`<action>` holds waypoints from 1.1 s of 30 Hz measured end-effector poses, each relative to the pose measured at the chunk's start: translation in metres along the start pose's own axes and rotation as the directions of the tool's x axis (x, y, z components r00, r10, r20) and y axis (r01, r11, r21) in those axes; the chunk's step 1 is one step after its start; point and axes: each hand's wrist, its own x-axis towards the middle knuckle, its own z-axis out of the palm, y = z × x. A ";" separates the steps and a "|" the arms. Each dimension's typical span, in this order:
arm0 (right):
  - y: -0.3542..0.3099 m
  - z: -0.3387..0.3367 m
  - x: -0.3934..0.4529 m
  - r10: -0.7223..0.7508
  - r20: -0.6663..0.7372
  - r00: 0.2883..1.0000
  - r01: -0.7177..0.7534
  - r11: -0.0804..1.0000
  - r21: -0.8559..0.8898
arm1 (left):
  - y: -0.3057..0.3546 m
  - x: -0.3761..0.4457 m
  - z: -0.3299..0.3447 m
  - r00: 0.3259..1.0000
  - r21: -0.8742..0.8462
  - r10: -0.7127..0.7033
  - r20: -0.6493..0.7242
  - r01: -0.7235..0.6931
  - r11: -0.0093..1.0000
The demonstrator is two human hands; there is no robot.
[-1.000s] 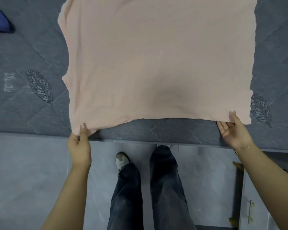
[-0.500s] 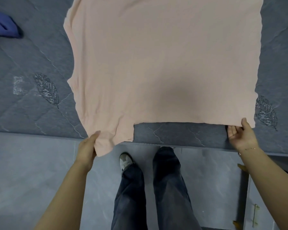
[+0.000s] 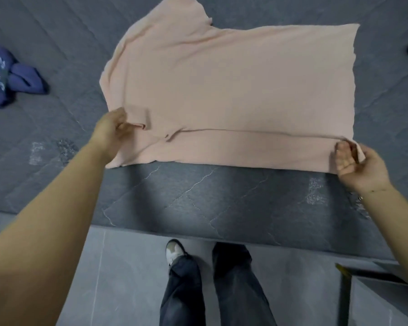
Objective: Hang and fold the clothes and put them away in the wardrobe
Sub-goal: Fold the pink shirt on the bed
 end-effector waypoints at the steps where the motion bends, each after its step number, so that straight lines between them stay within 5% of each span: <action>1: 0.001 0.002 0.006 0.009 0.000 1.000 -0.009 1.000 -0.015 | -0.004 0.004 0.003 1.000 0.046 0.014 -0.008 -0.014 0.999; 5: 0.024 -0.011 0.007 0.016 -0.082 0.996 -0.027 0.990 -0.137 | -0.054 -0.005 0.007 0.973 0.153 0.101 -0.207 -0.069 0.986; 8: 0.053 -0.033 -0.001 0.026 -0.151 0.988 -0.060 0.972 -0.227 | -0.113 -0.035 0.009 0.949 0.029 -0.071 -0.308 0.084 0.996; 11: 0.077 -0.050 -0.004 0.109 -0.189 0.976 -0.146 0.969 -0.197 | -0.154 -0.056 0.015 0.917 -0.199 -0.330 -0.226 0.288 0.937; 15: 0.081 -0.046 0.005 0.086 -0.123 0.989 -0.093 0.994 -0.054 | -0.146 -0.043 0.027 0.943 -0.497 -0.321 -0.094 0.235 0.836; 20: 0.067 -0.022 0.026 0.014 -0.124 0.992 0.001 0.993 0.116 | -0.119 -0.012 0.041 0.933 -0.713 -0.336 -0.131 0.147 0.685; 27: 0.063 -0.029 0.025 0.013 -0.209 0.978 0.046 0.961 0.273 | -0.117 0.006 0.025 0.892 -0.662 -0.310 -0.329 0.017 0.749; 33: 0.065 -0.083 -0.007 0.062 -0.267 0.962 0.012 0.964 0.266 | -0.154 -0.049 -0.005 0.895 -0.521 -0.280 -0.348 0.064 0.851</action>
